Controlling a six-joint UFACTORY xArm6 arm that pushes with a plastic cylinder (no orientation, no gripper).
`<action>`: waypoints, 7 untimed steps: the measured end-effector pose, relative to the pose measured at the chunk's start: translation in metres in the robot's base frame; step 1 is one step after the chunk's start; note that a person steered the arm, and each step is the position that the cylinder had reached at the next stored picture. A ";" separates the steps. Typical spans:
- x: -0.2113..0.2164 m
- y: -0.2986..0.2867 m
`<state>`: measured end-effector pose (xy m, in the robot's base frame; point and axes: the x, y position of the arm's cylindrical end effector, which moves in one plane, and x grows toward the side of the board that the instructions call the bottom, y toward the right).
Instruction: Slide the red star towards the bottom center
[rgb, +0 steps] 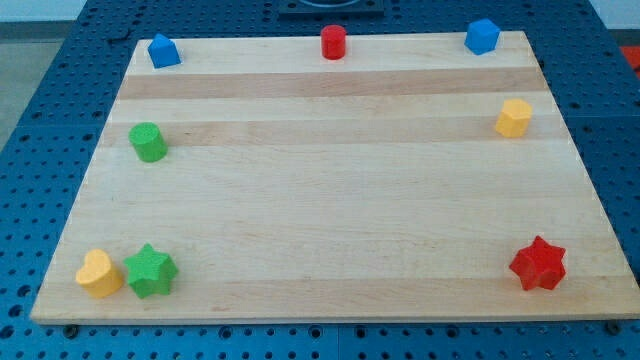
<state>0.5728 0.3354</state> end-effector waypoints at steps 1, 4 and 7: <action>0.003 -0.043; 0.010 -0.186; 0.036 -0.259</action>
